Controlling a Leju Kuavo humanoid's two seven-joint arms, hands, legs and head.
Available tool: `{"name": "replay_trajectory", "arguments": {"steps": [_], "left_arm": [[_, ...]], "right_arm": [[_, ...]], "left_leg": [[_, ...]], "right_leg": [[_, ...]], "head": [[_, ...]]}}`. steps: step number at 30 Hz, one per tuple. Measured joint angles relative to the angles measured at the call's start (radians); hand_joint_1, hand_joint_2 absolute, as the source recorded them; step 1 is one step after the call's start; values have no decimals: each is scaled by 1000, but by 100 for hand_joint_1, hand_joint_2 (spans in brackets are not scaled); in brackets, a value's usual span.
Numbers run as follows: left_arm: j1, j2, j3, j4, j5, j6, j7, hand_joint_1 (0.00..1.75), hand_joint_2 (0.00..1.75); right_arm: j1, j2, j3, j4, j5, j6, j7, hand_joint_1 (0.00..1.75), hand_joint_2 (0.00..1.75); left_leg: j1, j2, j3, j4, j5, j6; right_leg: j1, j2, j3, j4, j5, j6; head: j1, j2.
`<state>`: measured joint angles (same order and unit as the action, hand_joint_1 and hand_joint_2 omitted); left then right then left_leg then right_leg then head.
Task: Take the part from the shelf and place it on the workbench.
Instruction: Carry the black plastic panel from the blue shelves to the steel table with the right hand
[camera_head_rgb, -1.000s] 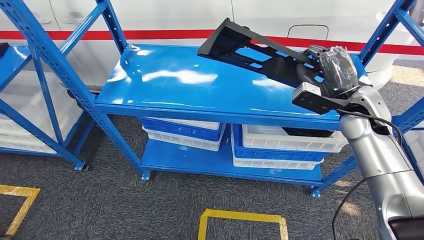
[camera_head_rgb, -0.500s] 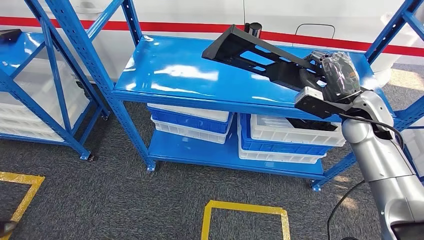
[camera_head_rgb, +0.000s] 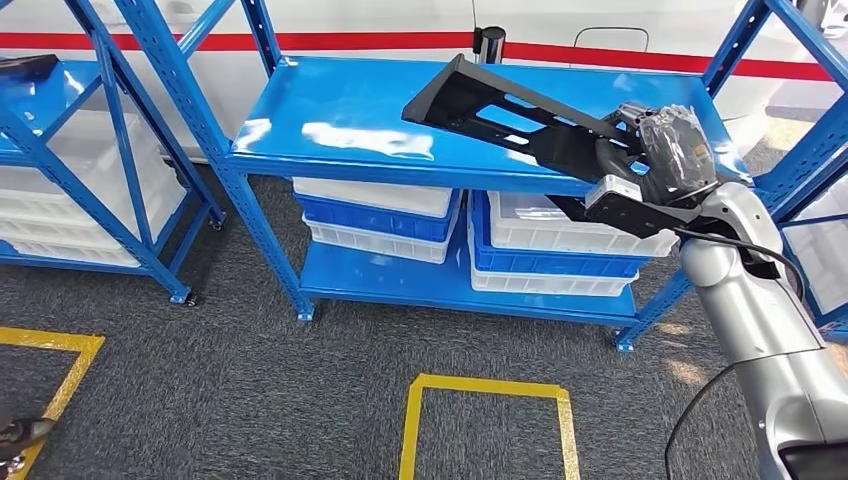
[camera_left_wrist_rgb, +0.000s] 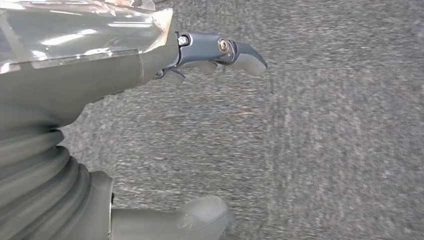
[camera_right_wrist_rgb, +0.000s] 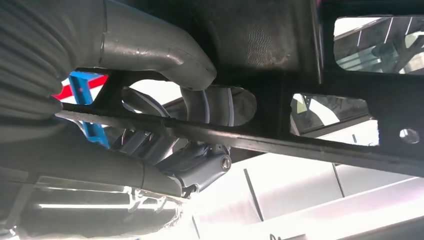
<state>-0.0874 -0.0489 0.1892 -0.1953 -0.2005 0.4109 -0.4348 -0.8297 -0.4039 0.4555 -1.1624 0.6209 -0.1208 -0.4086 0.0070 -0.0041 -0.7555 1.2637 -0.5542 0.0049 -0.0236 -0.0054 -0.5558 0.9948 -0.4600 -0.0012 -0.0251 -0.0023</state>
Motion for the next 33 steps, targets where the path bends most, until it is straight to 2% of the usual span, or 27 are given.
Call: {"name": "replay_trajectory", "arguments": {"steps": [1,2,3,4,6,7,8,10,11,12,14,15,16,17,18,20,21,22,23,25,26,27,29,30,31,32,33], "left_arm": [[0,0,0,0,0,-1,0,0,175],[0,0,0,0,-1,-1,0,0,175],[-1,0,0,0,-2,-2,0,0,175],[-1,0,0,0,-3,-2,0,0,175],[-4,1,0,0,-3,-2,1,0,175],[-5,1,0,0,-3,-2,1,0,175],[-6,1,0,0,-3,-2,1,0,175],[-6,1,0,0,-3,-2,2,0,175],[-6,1,0,0,-3,-2,2,0,175],[-6,1,0,0,-3,-2,2,0,175],[-5,1,0,0,-3,-2,2,0,175],[-5,2,0,0,-2,-1,2,0,175],[-5,2,0,0,-1,-1,2,0,175],[-5,1,0,0,0,-1,1,0,175],[-4,1,0,0,0,-1,0,0,175],[-4,0,0,0,0,-1,-2,0,175],[-3,0,0,0,1,-1,-2,0,175],[-2,1,0,0,2,-1,-3,0,175],[0,1,0,0,3,-1,-3,0,175],[7,4,1,0,8,-1,-8,0,175],[12,5,2,1,10,0,-11,0,175],[16,6,2,1,11,0,-15,0,175],[20,6,2,2,11,0,-22,0,175],[21,7,2,2,10,0,-24,0,175],[21,7,2,2,8,0,-25,0,175],[21,7,2,2,6,-1,-26,0,175],[21,7,2,2,5,-2,-26,0,175]], "right_arm": [[2,0,0,0,0,-2,0,175,175],[5,-1,0,-1,1,-3,0,175,175],[10,-1,-1,-2,1,-4,0,175,175],[14,-3,-2,-6,2,-5,0,175,175],[17,-6,-7,-15,1,-6,1,175,175],[17,-8,-9,-19,1,-8,1,175,175],[18,-9,-10,-21,1,-9,1,175,175],[23,-12,-11,-23,1,-11,1,175,175],[27,-14,-11,-23,2,-11,1,175,175],[30,-16,-11,-23,2,-11,1,175,175],[32,-19,-12,-23,2,-11,1,175,175],[33,-20,-12,-22,1,-11,1,175,175],[35,-20,-12,-22,2,-11,0,175,175],[38,-21,-12,-21,2,-11,-1,175,175],[41,-21,-12,-20,2,-12,-2,175,175],[44,-23,-12,-19,2,-15,-7,175,175],[47,-24,-14,-20,2,-19,-9,175,175],[50,-25,-16,-21,2,-23,-11,175,175],[54,-25,-18,-23,3,-26,-12,175,175],[64,-24,-19,-24,7,-29,-13,175,175],[68,-22,-18,-24,10,-28,-12,175,175],[70,-21,-17,-25,12,-26,-10,175,175],[71,-19,-18,-28,15,-23,-7,175,175],[73,-20,-19,-31,15,-24,-6,175,175],[79,-23,-21,-36,15,-24,-4,175,175],[89,-27,-24,-43,15,-25,-4,175,175],[101,-33,-29,-52,15,-26,-2,175,175]], "left_leg": [[5,0,2,42,-2,-5],[10,1,19,53,17,-9],[14,1,52,29,45,-11],[18,1,102,-26,66,-12],[17,-3,206,-169,58,-8],[13,-5,235,-218,45,-2],[8,-6,247,-245,37,6],[1,-2,234,-259,56,29],[-1,1,224,-265,71,42],[-1,4,211,-270,88,54],[-3,6,179,-272,120,69],[-5,7,161,-271,134,70],[-6,7,142,-271,148,70],[-6,7,125,-270,161,69],[-6,7,107,-270,175,66],[-6,7,75,-267,201,57],[-9,6,62,-264,214,51],[-11,5,54,-263,227,46],[-13,4,47,-264,240,41],[-13,2,38,-267,256,32],[-11,2,30,-255,237,26],[-8,1,20,-226,197,20],[-3,1,-8,-108,81,8],[-1,1,-19,-37,39,5],[1,1,-23,21,20,2],[3,1,-13,52,24,0],[5,1,13,47,44,1]], "right_leg": [[0,0,-15,1,11,2],[-1,0,-29,3,21,6],[-2,0,-42,5,31,11],[-2,0,-53,9,39,16],[-2,0,-68,13,54,30],[-2,-1,-72,12,63,38],[-2,-2,-75,8,74,47],[-1,-1,-82,4,86,62],[-1,0,-94,18,69,61],[1,2,-111,53,33,54],[2,4,-155,181,-65,35],[2,5,-169,249,-97,34],[2,5,-171,297,-108,40],[2,5,-158,316,-103,50],[0,5,-128,298,-85,61],[-2,4,-24,178,-59,75],[-1,5,33,97,-63,75],[1,6,72,38,-72,71],[5,7,93,1,-81,65],[0,6,79,-7,-73,52],[-5,6,69,-5,-63,42],[-10,5,58,-4,-51,30],[-9,3,33,-3,-25,12],[-7,3,19,-2,-12,8],[-5,3,4,-2,0,8],[-4,2,-10,-1,10,10],[-4,2,-22,-1,20,11]], "head": [[0,0],[0,0],[0,0],[-1,0],[-2,0],[-2,0],[-2,0],[-2,0],[-1,0],[0,0],[2,0],[2,0],[2,0],[2,0],[2,0],[3,0],[2,0],[2,0],[2,0],[2,0],[0,0],[-2,0],[-7,0],[-8,0],[-9,0],[-9,0],[-9,0]]}}
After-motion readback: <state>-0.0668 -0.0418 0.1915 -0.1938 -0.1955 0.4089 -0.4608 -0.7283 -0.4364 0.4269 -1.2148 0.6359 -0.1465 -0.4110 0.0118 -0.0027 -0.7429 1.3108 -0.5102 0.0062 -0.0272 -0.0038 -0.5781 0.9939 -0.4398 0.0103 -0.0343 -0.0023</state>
